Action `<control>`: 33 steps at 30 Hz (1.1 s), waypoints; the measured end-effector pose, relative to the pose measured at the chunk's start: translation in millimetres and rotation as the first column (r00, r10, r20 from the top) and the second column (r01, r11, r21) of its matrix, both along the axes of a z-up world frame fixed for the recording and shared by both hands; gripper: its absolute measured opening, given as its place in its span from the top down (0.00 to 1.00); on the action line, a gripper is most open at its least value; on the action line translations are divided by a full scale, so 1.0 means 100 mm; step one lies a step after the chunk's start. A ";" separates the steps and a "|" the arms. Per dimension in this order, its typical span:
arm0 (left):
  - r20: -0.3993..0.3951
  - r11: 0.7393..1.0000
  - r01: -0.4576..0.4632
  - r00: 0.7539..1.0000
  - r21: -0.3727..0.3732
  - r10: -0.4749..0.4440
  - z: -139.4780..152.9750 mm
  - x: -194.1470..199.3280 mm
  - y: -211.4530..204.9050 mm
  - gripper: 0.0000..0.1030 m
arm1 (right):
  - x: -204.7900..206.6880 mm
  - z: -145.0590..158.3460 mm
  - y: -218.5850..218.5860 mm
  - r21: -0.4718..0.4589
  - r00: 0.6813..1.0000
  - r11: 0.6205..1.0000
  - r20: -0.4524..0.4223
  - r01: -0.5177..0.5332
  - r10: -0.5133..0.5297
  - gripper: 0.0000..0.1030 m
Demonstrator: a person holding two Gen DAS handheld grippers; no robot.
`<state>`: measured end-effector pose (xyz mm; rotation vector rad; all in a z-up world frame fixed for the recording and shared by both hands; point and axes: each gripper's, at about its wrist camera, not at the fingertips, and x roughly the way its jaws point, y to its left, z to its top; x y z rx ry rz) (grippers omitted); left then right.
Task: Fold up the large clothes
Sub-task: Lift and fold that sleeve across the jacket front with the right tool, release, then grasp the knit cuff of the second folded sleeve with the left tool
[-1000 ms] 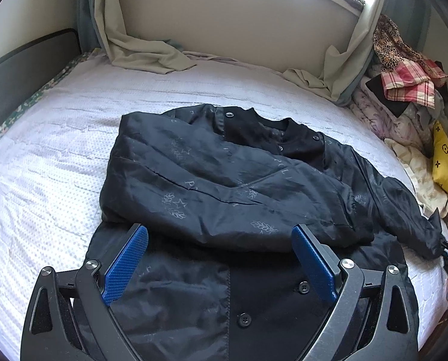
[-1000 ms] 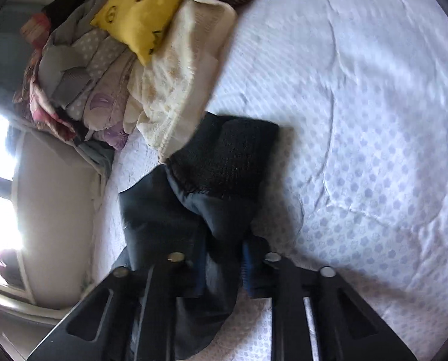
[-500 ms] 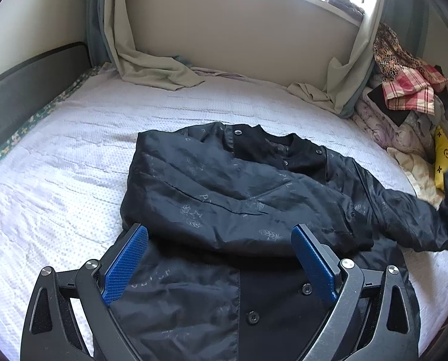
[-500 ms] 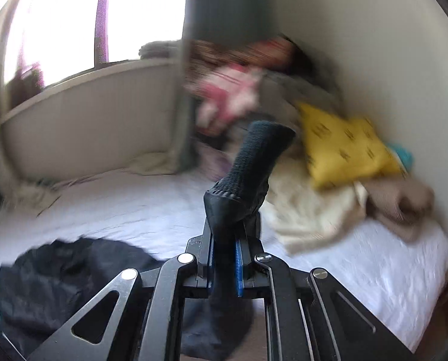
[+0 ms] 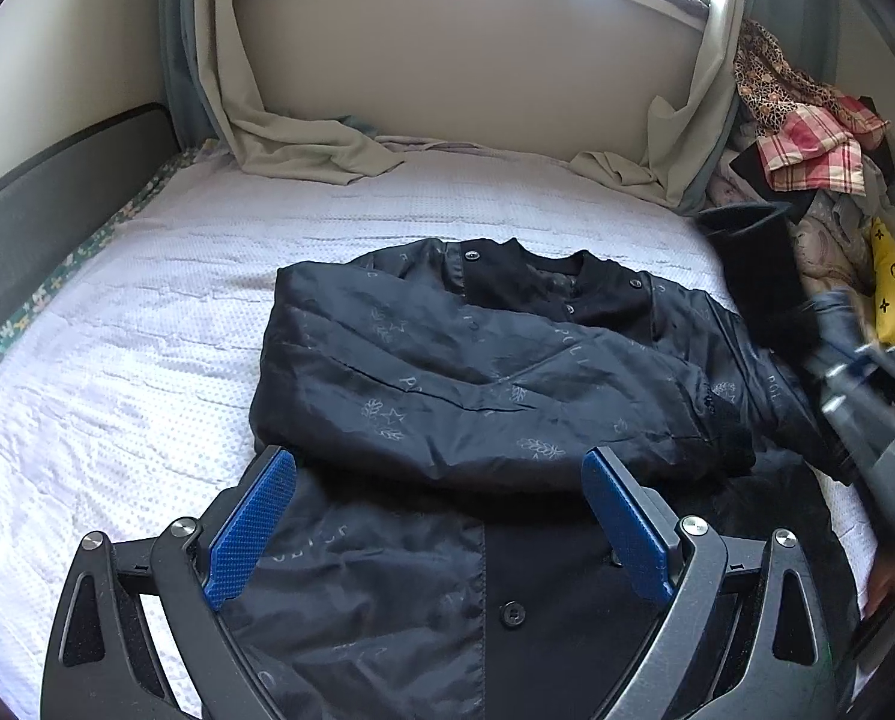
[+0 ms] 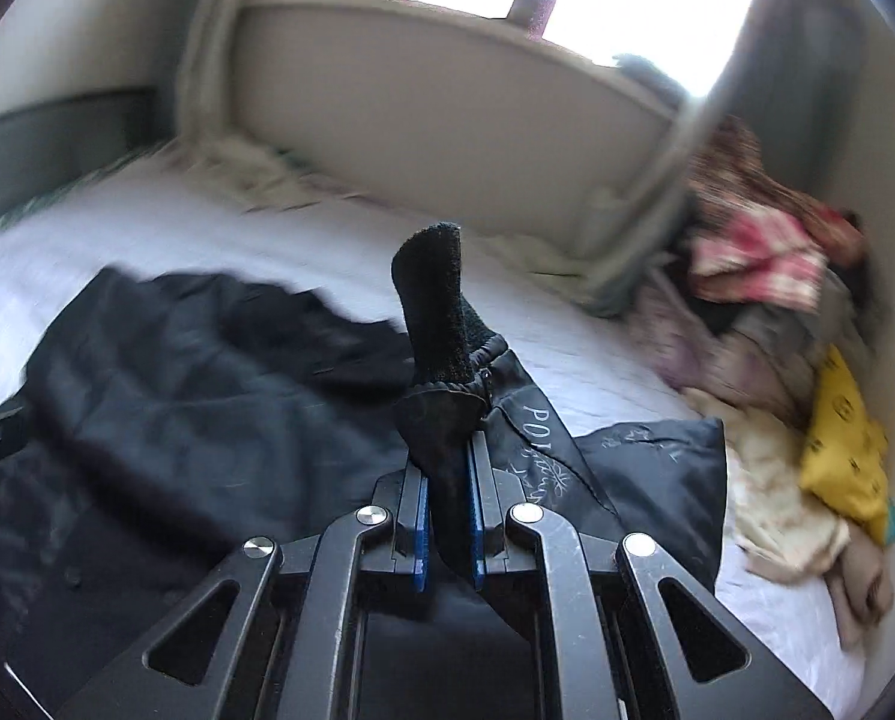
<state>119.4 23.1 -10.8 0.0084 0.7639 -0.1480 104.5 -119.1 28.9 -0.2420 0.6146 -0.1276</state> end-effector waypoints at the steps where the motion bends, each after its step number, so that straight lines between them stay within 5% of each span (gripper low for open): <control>1: 0.001 1.000 -0.003 1.000 0.000 0.003 0.01 0.00 0.01 0.05 | 0.03 -0.05 0.12 -0.006 1.000 1.000 -0.012 -0.028 0.028 0.94; 5: -0.002 1.000 -0.022 1.000 -0.002 0.022 0.02 0.00 0.08 0.05 | 0.17 -0.35 0.57 0.013 0.985 0.991 -0.109 -0.131 0.132 0.94; 12: -0.015 1.000 -0.027 1.000 -0.004 0.027 0.02 0.01 0.14 0.05 | 0.40 -0.73 0.80 0.022 0.964 0.988 -0.221 -0.150 0.151 0.92; 14: -0.020 1.000 -0.030 0.999 -0.005 0.030 0.01 0.02 0.15 0.05 | 0.41 -0.73 0.78 0.046 0.960 0.988 -0.231 -0.148 0.155 0.80; 17: -0.027 1.000 -0.028 0.999 -0.007 0.027 0.00 0.03 0.14 0.05 | 0.35 -0.62 0.68 0.140 0.957 0.979 -0.226 -0.150 0.179 0.50; 19: -0.027 1.000 -0.024 0.999 -0.009 0.024 0.01 0.03 0.13 0.05 | 0.28 -0.49 0.57 0.204 0.961 0.968 -0.202 -0.146 0.187 0.44; 23: -0.041 1.000 -0.012 0.999 -0.029 0.011 0.01 0.04 0.14 0.05 | 0.15 -0.24 0.28 0.288 0.971 0.952 -0.175 -0.106 0.161 0.43; 29: -0.113 0.978 -0.012 0.994 -0.206 -0.011 -0.04 0.15 0.33 0.05 | -0.08 0.19 -0.48 0.402 0.995 0.916 -0.092 0.014 0.025 0.34; 33: -0.144 0.964 -0.014 0.989 -0.266 -0.025 -0.13 0.24 0.31 0.05 | -0.20 0.21 -0.93 0.462 0.993 0.880 -0.092 0.107 -0.072 0.33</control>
